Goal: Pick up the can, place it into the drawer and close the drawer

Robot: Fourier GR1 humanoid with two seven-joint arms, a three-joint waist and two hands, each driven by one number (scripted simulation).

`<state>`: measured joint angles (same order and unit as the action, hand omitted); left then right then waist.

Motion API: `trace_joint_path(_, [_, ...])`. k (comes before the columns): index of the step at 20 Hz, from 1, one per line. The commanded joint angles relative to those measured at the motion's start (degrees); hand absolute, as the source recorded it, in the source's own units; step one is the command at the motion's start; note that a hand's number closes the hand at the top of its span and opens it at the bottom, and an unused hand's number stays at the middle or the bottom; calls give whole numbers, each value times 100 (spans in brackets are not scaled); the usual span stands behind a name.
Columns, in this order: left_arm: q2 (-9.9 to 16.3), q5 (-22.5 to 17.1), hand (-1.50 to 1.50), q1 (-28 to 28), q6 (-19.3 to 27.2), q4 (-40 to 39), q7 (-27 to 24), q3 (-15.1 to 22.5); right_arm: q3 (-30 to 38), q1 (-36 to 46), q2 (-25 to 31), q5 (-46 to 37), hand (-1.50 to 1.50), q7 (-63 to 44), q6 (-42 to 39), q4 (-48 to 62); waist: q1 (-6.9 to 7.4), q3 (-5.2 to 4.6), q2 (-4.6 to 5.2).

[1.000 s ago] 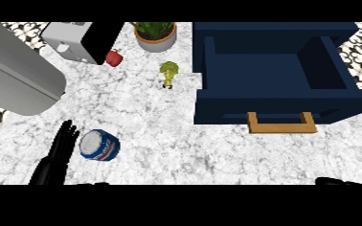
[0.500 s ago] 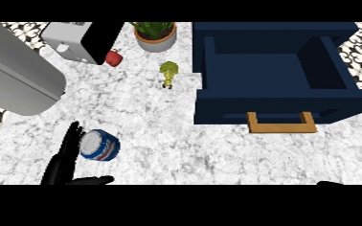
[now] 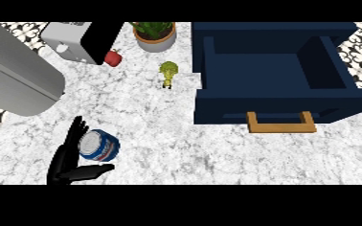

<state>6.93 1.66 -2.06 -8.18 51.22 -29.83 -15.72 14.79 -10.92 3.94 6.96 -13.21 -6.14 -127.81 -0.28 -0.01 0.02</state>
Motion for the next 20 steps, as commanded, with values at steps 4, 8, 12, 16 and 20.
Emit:
trace_joint_path(4, [39, 84, -150, -548, 88, -802, -545, 124, 387, 325, 191, 179, -150, 138, -100, 406, 0, 0, 0])
trace_joint_path(8, [93, 112, -150, -858, -262, -1254, -625, 257, 207, 439, 171, 80, -150, -625, 149, -241, -7, -3, 1])
trace_joint_path(12, [-73, 102, 150, -1191, -288, -1661, -732, 335, 319, 334, 155, 82, -150, -255, -21, 52, -13, -2, 2])
trace_joint_path(16, [165, -126, 150, -1242, -795, -1381, -503, 333, 208, 310, 20, -130, -150, -140, 59, -9, 0, 0, -1])
trace_joint_path(20, [4, -143, 150, -916, -780, -968, -585, 533, 449, 531, 291, 216, -150, -626, -1, -197, 13, 0, -6])
